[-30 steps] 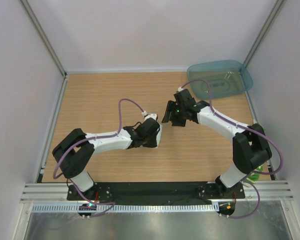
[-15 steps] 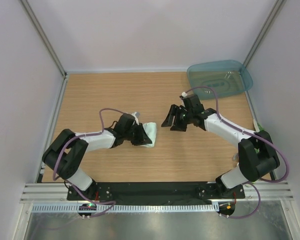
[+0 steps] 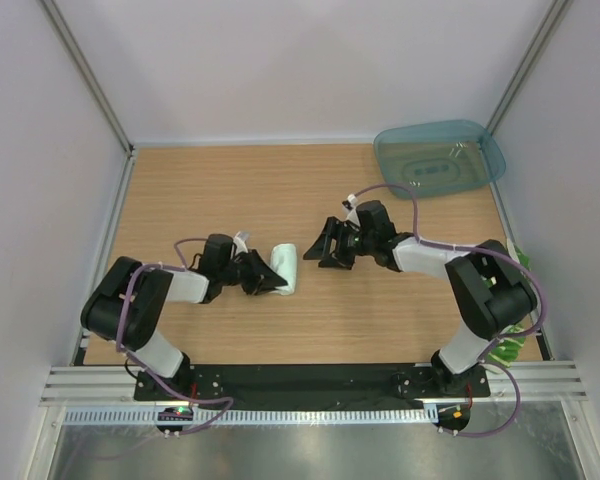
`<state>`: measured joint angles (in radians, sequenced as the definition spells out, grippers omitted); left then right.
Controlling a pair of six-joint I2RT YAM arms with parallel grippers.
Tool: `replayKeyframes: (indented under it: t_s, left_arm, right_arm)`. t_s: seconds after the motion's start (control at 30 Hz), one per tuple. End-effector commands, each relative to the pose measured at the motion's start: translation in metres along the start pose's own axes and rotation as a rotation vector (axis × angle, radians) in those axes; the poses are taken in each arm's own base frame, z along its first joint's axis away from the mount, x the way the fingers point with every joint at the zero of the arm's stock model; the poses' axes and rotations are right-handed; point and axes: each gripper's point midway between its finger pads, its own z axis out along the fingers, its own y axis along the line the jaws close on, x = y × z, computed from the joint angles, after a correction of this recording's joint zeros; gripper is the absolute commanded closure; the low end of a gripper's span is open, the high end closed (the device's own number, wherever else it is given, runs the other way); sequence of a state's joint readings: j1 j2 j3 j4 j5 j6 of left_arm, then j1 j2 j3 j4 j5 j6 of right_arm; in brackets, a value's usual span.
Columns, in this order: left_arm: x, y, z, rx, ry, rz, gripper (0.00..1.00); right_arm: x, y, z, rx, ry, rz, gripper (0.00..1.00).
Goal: Roll the towels
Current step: Roll the towel
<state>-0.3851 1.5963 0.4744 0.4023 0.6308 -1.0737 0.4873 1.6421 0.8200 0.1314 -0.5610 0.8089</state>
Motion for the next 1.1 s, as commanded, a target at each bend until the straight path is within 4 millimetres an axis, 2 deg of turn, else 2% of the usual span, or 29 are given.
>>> replayKeyframes:
  t_s: [0.0,0.1,0.3,0.4,0.6,0.67,0.83,1.07]
  left_arm:
    - [0.003,0.027,-0.007,-0.035,0.023,-0.119,0.95]
    - [0.001,0.041,-0.010,-0.049,0.035,-0.175,1.00]
    - [0.001,0.071,-0.017,-0.048,0.058,-0.295,1.00]
    - [0.002,0.080,-0.017,-0.057,0.064,-0.317,1.00]
    - [0.002,0.083,-0.016,-0.059,0.070,-0.328,1.00]
    - [0.000,0.083,-0.015,-0.059,0.068,-0.326,1.00]
    - [-0.001,0.084,-0.015,-0.059,0.069,-0.325,1.00]
    - [-0.002,0.083,-0.014,-0.059,0.067,-0.317,1.00]
  right_arm:
    - [-0.002,0.025,0.014,-0.099,-0.012,-0.110,0.30]
    - [0.007,0.020,0.029,-0.091,0.013,-0.134,0.27]
    - [0.020,0.013,0.064,-0.066,0.042,-0.185,0.24]
    - [0.022,0.018,0.075,-0.092,0.036,-0.190,0.23]
    - [0.019,0.022,0.087,-0.119,0.013,-0.220,0.23]
    - [0.022,0.015,0.091,-0.083,0.025,-0.233,0.23]
    - [0.023,0.012,0.100,-0.054,0.028,-0.256,0.24]
    - [0.038,0.017,0.122,-0.041,0.064,-0.284,0.39]
